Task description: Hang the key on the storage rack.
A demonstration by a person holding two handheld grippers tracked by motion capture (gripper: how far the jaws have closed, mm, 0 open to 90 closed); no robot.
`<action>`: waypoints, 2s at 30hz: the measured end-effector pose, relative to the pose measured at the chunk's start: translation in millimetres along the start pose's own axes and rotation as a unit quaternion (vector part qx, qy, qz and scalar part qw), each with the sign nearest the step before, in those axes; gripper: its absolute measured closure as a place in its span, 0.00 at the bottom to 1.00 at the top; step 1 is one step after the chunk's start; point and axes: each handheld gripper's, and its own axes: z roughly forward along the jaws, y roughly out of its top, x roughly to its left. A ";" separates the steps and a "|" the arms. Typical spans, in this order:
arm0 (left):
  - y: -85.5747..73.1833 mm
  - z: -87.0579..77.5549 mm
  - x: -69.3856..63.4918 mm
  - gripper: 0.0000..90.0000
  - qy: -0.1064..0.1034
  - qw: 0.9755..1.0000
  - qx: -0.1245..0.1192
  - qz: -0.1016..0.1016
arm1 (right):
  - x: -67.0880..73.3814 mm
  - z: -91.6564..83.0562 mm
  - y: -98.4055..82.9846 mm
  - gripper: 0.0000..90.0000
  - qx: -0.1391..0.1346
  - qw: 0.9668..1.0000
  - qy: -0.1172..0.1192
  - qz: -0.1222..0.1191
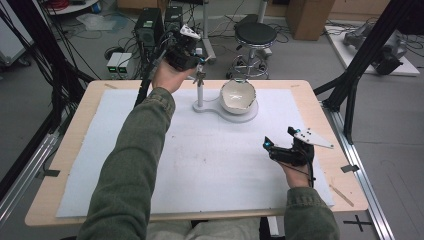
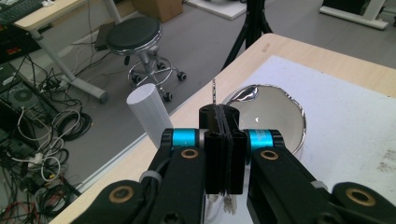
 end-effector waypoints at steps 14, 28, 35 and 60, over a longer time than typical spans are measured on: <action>-5.7 27.6 0.6 0.99 0.038 0.999 0.011 -0.001 | -6.2 -3.9 -0.6 0.02 -0.007 1.000 -0.004 0.006; -3.9 17.6 -5.8 0.51 -0.028 0.998 -0.018 -0.046 | -3.7 -3.8 -1.3 0.02 -0.002 1.000 0.000 -0.001; -17.5 5.9 -1.7 0.15 0.010 0.996 -0.052 -0.072 | -3.1 -1.8 -1.2 0.02 -0.001 1.000 0.001 -0.002; -99.1 -63.4 47.3 0.02 0.028 0.981 -0.112 -0.159 | -0.3 0.6 -0.2 0.02 0.001 1.000 -0.002 -0.003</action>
